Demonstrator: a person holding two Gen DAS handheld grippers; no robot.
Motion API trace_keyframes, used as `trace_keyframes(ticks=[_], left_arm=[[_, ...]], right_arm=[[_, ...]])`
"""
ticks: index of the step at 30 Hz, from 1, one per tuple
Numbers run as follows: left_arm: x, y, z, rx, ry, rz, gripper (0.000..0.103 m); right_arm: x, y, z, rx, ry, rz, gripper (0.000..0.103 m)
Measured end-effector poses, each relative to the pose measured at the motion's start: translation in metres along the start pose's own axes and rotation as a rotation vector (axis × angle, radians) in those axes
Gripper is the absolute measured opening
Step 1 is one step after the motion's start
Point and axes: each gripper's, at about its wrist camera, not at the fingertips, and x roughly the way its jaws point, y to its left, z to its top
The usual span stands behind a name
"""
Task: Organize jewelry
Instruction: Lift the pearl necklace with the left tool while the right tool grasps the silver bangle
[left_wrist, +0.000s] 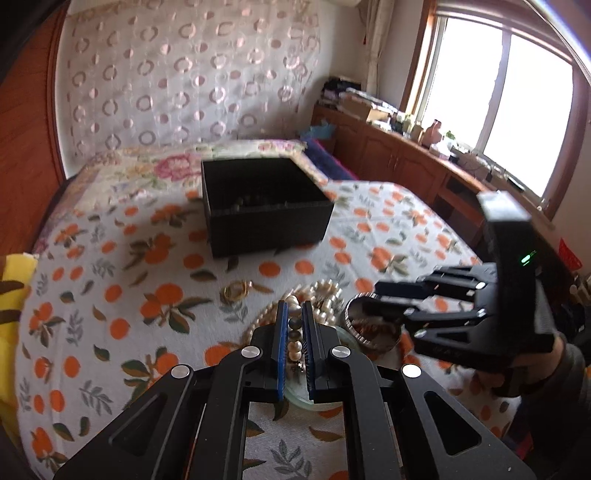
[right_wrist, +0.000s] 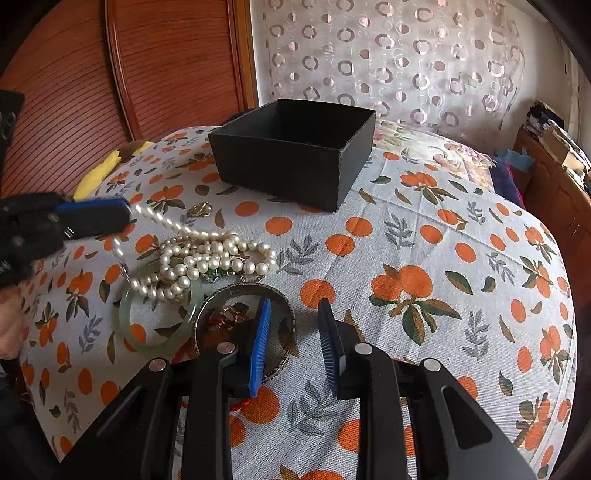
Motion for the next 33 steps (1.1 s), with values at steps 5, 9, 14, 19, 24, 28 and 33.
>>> trace_keyframes(ticks=[5,9,14,19,24,28,33], left_arm=[[-0.018,-0.006,0.01,0.01,-0.049,0.003,0.007],[-0.032,-0.01,0.017,0.016,-0.086,0.001,0.007],[-0.045,-0.012,0.023,0.02,-0.118,0.002,0.007],[-0.052,-0.012,0.028,0.024,-0.138,0.011,0.007],[-0.06,-0.011,0.033,0.039,-0.157,0.023,0.007],[-0.065,-0.011,0.038,0.05,-0.169,0.034,0.007],[-0.075,-0.011,0.048,0.059,-0.199,0.039,0.007]], right_arm=[[0.0,0.0,0.0,0.001,0.0,0.001,0.028],[0.0,0.0,0.0,0.0,0.0,0.0,0.028],[0.0,0.0,0.0,0.001,0.0,0.001,0.028],[0.0,0.0,0.0,-0.001,0.0,-0.001,0.028],[0.001,0.002,0.0,-0.009,0.002,-0.003,0.021],[0.0,0.006,0.0,-0.043,0.003,-0.003,0.006],[-0.007,0.003,0.0,-0.054,-0.011,-0.009,0.004]])
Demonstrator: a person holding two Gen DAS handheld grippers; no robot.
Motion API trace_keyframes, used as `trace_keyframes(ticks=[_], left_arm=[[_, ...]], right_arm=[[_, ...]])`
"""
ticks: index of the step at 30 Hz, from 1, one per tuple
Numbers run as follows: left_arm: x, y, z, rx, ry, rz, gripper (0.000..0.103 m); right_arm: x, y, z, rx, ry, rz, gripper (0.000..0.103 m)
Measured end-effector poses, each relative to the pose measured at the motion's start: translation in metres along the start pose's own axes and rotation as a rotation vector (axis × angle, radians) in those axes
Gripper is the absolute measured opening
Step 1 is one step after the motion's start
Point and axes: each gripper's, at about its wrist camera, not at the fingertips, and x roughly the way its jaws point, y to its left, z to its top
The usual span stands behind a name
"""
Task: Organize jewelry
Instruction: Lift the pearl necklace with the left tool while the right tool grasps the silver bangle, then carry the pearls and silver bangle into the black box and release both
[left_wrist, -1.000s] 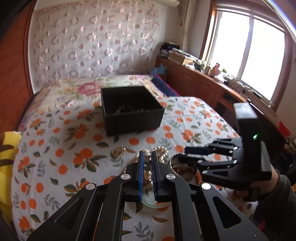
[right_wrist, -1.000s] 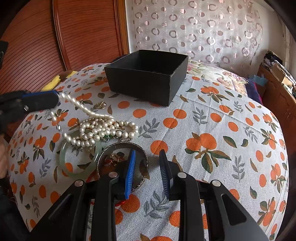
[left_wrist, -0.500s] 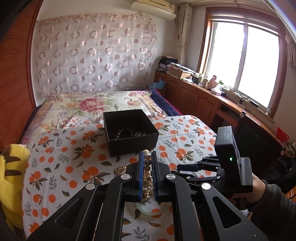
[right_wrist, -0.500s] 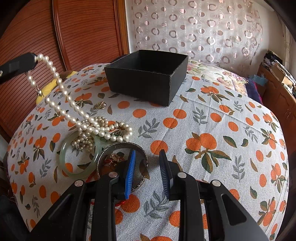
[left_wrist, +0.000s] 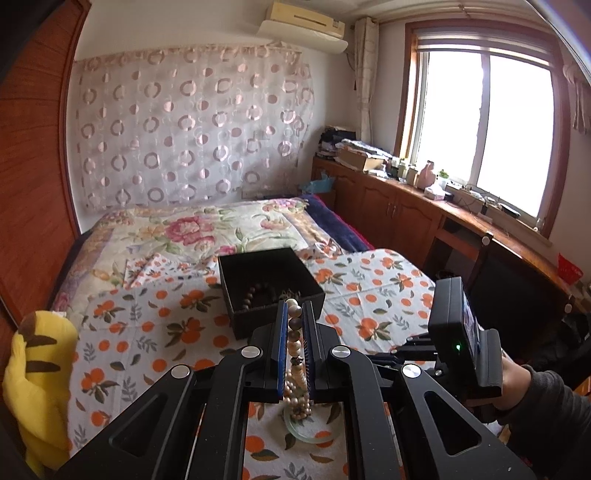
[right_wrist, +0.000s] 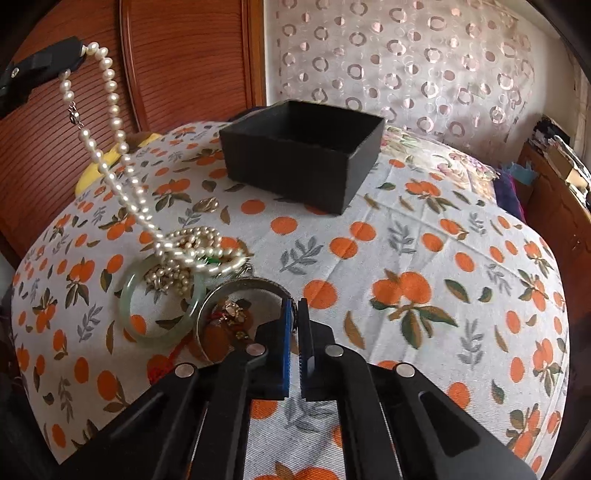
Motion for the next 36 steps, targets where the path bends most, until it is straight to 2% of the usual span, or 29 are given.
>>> trace_keyframes(ticks=[21,36], left_arm=[[-0.021,0.004,0.051,0.036,-0.089,0.04,0.007],[-0.006,0.009,0.096,0.063,-0.133,0.067,0.007]], right_arm=[[-0.045,-0.008,0.038,0.009,-0.14,-0.024,0.003],[-0.033,-0.021,0.086,-0.005,-0.194,-0.033,0.004]])
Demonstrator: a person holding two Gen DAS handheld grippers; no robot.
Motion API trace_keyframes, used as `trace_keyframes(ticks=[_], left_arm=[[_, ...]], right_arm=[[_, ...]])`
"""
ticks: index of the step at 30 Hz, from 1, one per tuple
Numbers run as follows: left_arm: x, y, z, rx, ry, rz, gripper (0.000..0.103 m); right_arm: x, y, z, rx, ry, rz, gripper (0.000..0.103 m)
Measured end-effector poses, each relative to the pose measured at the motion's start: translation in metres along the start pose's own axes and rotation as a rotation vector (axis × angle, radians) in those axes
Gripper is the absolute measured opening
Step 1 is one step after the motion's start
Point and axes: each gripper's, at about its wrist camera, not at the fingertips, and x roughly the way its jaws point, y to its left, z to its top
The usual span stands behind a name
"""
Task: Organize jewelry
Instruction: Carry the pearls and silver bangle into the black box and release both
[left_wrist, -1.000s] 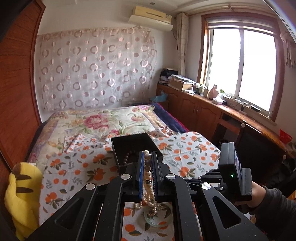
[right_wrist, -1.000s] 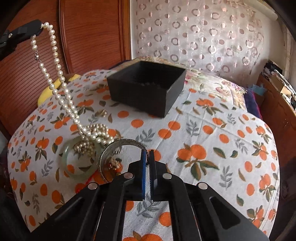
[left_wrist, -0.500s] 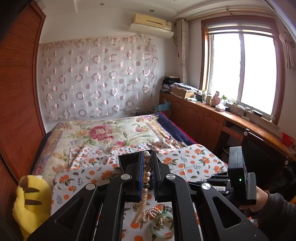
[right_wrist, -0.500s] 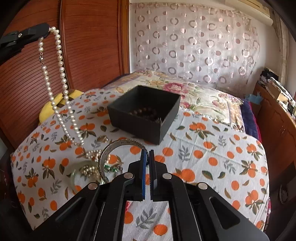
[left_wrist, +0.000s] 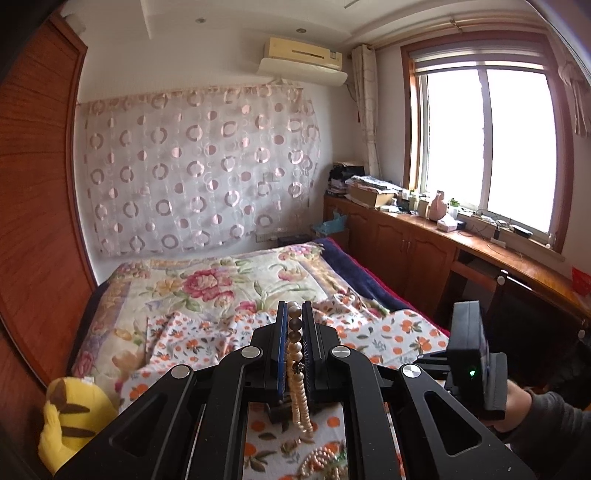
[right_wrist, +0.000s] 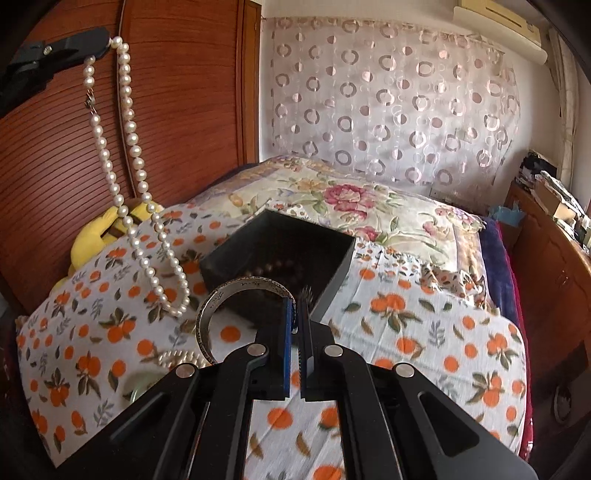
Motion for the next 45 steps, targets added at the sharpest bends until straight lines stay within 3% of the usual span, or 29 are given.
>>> trace_keyframes(ticks=[12,19,30,45], left_arm=[[0.046,0.005,0.033,0.018,0.0,0.024,0.007],[0.076,0.008,0.025,0.023,0.03,0.036,0.007],[0.128,0.017,0.007,-0.004,0.118,0.024,0.007],[0.148,0.02,-0.004,-0.013,0.148,0.02,0.007]], right_arm=[[0.055,-0.021,0.041,-0.01,-0.01,0.014,0.004],[0.091,-0.021,0.035,-0.036,0.035,0.037,0.005],[0.086,-0.026,0.03,-0.001,0.026,0.08,0.008],[0.087,-0.043,0.026,0.041,0.028,0.063,0.008]])
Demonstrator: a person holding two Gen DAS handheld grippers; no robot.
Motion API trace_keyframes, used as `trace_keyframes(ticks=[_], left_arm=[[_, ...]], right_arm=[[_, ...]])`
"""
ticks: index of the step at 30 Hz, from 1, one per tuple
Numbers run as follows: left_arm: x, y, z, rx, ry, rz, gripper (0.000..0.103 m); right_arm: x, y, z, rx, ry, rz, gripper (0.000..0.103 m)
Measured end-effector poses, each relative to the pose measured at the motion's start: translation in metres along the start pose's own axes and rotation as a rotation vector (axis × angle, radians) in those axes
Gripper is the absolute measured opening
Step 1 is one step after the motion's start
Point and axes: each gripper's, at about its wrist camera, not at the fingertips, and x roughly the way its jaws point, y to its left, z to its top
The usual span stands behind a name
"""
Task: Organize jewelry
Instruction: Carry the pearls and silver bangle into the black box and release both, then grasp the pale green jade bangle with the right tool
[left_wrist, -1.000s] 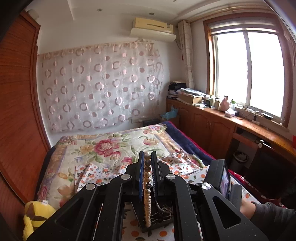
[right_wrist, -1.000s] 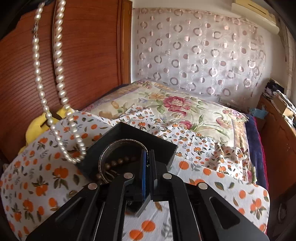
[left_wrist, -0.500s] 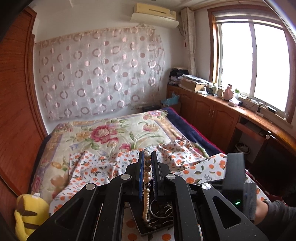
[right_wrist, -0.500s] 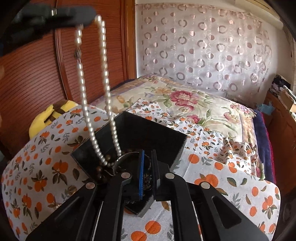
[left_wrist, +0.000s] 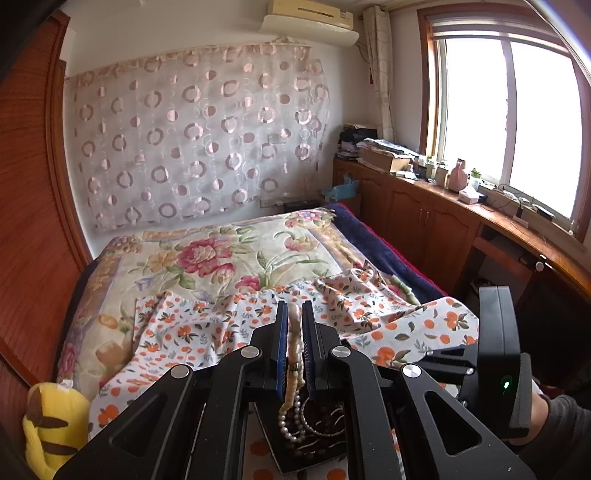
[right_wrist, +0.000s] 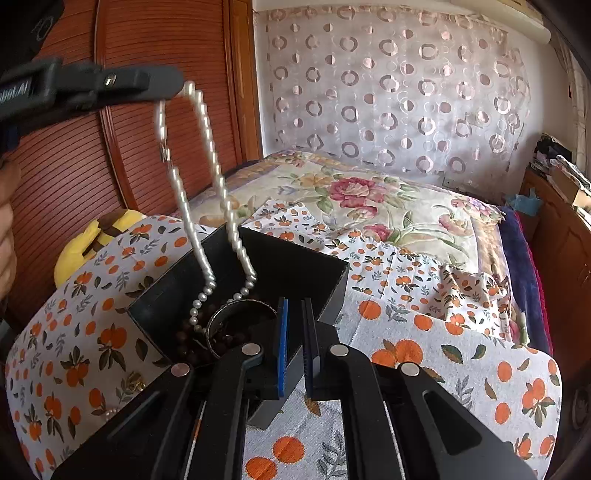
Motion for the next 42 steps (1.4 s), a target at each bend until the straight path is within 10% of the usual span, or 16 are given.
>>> trace_keyframes(ticks=[32,42], left_arm=[[-0.078,0.015,-0.192,-0.125,0.194,-0.055,0.009],[-0.106,0.016,-0.215,-0.124,0.2,-0.029,0.03]], right_arm=[[-0.057,0.101,-0.097,-0.03,0.114,0.034,0.009],[-0.055,0.12,-0.116,-0.031,0.149,0.034,0.015]])
